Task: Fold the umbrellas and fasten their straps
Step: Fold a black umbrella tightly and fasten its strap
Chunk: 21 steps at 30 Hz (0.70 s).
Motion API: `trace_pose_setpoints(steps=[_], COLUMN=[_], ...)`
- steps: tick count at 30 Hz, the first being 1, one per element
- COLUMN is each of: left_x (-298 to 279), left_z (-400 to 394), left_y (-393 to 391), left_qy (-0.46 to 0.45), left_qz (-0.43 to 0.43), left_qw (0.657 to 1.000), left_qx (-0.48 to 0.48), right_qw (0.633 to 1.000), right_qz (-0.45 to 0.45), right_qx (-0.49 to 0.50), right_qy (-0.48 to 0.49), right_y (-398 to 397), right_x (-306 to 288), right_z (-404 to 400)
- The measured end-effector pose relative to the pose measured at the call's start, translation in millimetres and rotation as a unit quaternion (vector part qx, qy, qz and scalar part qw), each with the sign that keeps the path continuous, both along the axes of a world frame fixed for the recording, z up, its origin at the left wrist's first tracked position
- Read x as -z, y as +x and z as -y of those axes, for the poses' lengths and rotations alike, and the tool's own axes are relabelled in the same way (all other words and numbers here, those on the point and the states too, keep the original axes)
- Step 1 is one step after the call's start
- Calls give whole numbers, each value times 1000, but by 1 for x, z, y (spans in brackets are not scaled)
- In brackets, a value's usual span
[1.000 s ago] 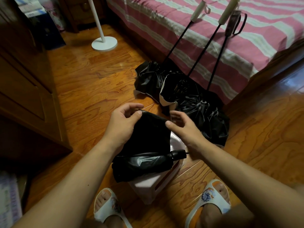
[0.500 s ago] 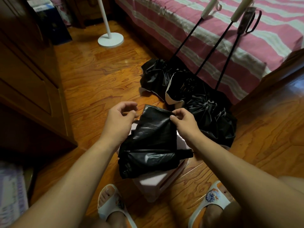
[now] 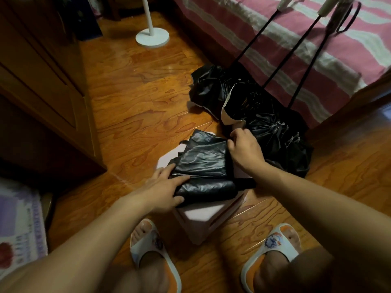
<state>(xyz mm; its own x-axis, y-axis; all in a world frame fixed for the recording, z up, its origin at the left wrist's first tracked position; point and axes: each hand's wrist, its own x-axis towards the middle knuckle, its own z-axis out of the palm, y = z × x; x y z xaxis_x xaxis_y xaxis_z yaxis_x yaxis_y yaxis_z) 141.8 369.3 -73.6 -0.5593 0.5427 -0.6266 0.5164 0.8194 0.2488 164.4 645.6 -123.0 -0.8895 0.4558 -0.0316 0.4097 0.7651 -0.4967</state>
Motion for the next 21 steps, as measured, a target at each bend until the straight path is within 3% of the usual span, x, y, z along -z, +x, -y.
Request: trace_pose_setpoints(steps=[2,4,7,9,11,14,18,21], left_x=[6,5,7,8,11,16,6,3], left_z=[2,4,10,13,17,19,13,11], left_y=[-4,-5,-6,-7,-3,3,6,3], left_qy=[23,76,146,171,187,199,239,263], left_qz=[17,47,32,38,81,117,165,160], left_qw=[1000,995,978,953,918,891,834,834], left_qx=[-12,-54,-149,-249,-341,-392,-469,-458], right_qw=[996,975,919,887,882,885,876,865], right_qz=[89,171,101,42,48,87,115,163], right_qx=[-24,-3,111,154,140,116,171,212], right_qy=[-14,-139,-364,-433,-447,-442,-436,-424], right_y=[32,70,100,105,109,116,108,99], right_x=[-2,1,-1,-2,-3,-5,-14,-16], right_z=[-3,-5,-5,-8,-6,1,4,3])
